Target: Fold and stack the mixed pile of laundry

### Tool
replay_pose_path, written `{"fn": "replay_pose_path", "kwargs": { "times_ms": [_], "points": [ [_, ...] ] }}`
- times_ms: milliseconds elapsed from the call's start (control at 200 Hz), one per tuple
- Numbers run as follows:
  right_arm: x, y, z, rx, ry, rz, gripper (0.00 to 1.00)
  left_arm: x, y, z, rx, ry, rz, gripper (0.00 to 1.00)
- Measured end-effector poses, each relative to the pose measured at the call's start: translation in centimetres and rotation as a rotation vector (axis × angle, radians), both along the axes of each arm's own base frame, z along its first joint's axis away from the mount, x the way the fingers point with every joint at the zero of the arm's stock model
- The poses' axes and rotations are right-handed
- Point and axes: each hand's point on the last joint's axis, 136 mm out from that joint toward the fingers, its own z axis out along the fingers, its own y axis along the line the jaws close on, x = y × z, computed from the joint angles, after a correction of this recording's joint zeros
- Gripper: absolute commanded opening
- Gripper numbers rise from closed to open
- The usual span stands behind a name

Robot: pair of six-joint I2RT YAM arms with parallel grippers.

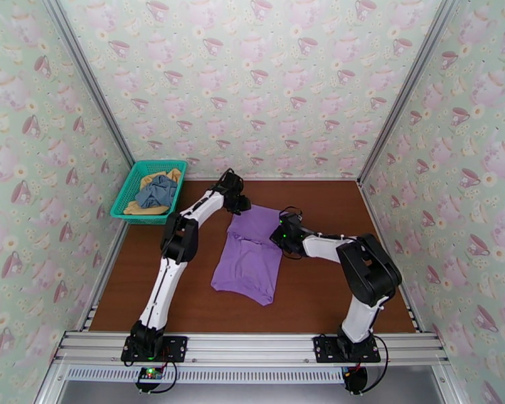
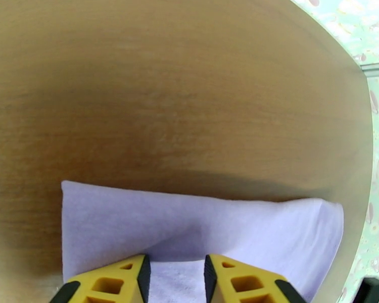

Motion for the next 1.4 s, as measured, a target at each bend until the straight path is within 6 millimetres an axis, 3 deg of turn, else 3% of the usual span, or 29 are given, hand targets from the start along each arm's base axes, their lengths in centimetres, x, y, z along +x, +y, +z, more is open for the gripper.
{"fn": "replay_pose_path", "kwargs": {
  "times_ms": [95, 185, 326, 456, 596, 681, 776, 922, 1142, 1282, 1397],
  "points": [
    [1.3, -0.9, 1.7, -0.042, -0.028, 0.013, 0.01, -1.4, 1.4, 0.2, 0.024, 0.027, 0.015, 0.39],
    [2.1, -1.9, 3.1, -0.073, -0.04, 0.032, 0.05, -2.2, 3.1, 0.9, 0.048, 0.029, 0.043, 0.53],
    [2.6, -2.4, 3.9, -0.099, -0.035, 0.069, 0.09, -3.7, 5.6, 4.1, 0.073, -0.009, 0.08, 0.66],
    [3.2, -1.7, 1.7, -0.126, 0.023, 0.114, 0.13, -4.2, 6.9, 9.7, 0.057, -0.115, 0.108, 0.67],
    [3.4, -1.7, -2.2, -0.179, 0.119, 0.144, 0.15, -6.7, 7.9, 15.7, 0.025, -0.231, 0.117, 0.67],
    [4.6, -1.3, -1.6, -0.192, 0.112, 0.157, 0.14, -9.1, 8.9, 18.2, 0.018, -0.276, 0.126, 0.67],
    [6.1, -1.1, -1.7, -0.214, 0.111, 0.172, 0.14, -12.0, 9.9, 19.6, 0.018, -0.298, 0.132, 0.67],
    [8.8, -1.2, -1.8, -0.243, 0.116, 0.197, 0.12, -16.2, 10.8, 18.3, 0.034, -0.253, 0.135, 0.67],
    [11.8, -1.5, -1.7, -0.257, 0.105, 0.253, 0.12, -21.9, 10.4, 11.6, 0.102, -0.069, 0.096, 0.65],
    [10.9, -1.3, -1.5, -0.239, 0.098, 0.316, 0.2, -24.3, 9.5, 9.1, 0.155, -0.02, 0.042, 0.6],
    [7.1, -1.6, 0.9, -0.239, 0.074, 0.404, 0.33, -26.3, 8.4, 8.4, 0.199, -0.025, -0.017, 0.58]
  ]
}}
